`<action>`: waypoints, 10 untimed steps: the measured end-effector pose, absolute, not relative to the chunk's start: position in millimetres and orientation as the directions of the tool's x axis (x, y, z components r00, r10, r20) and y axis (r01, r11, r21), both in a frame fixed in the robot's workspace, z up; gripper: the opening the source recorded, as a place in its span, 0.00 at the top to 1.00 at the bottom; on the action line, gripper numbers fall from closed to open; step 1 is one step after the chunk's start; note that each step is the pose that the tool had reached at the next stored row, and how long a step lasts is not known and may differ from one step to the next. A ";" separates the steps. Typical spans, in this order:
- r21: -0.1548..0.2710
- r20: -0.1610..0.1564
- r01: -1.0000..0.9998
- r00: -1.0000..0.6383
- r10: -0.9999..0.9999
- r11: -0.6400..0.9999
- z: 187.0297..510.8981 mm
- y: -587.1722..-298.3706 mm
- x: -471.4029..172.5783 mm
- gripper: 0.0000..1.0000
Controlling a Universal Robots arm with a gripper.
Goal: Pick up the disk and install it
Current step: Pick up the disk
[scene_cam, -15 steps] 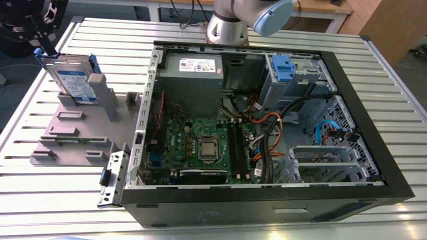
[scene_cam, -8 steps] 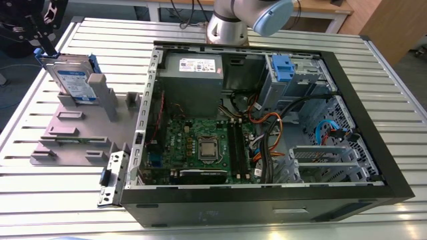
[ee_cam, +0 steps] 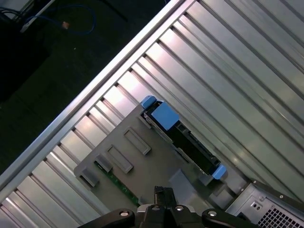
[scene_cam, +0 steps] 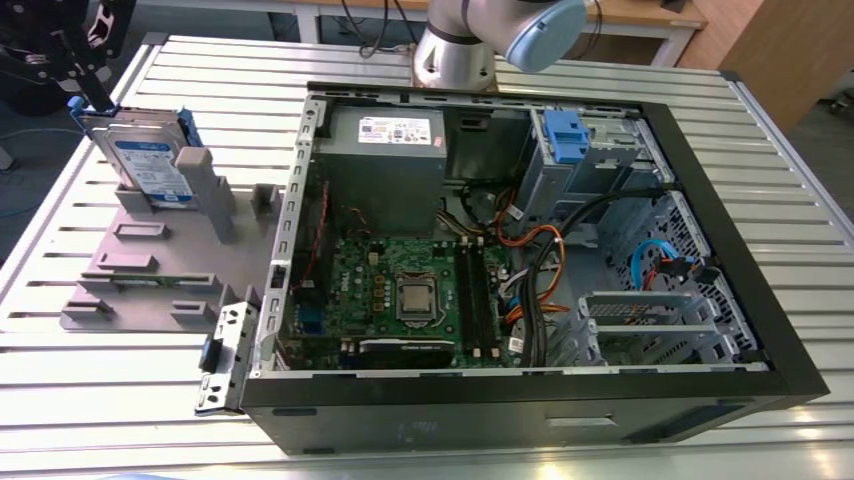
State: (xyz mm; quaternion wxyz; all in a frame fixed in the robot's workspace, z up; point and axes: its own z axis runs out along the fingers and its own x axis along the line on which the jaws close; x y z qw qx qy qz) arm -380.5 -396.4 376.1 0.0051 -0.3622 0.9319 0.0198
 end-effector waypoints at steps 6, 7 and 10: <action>0.033 -0.024 -0.681 -0.732 -0.681 0.732 376.1 -396.4 -380.5 0.89; 0.033 -0.024 -0.682 -0.731 -0.682 0.731 376.1 -396.4 -380.5 0.89; 0.033 -0.024 -0.685 -0.729 -0.684 0.728 376.1 -396.4 -380.5 0.89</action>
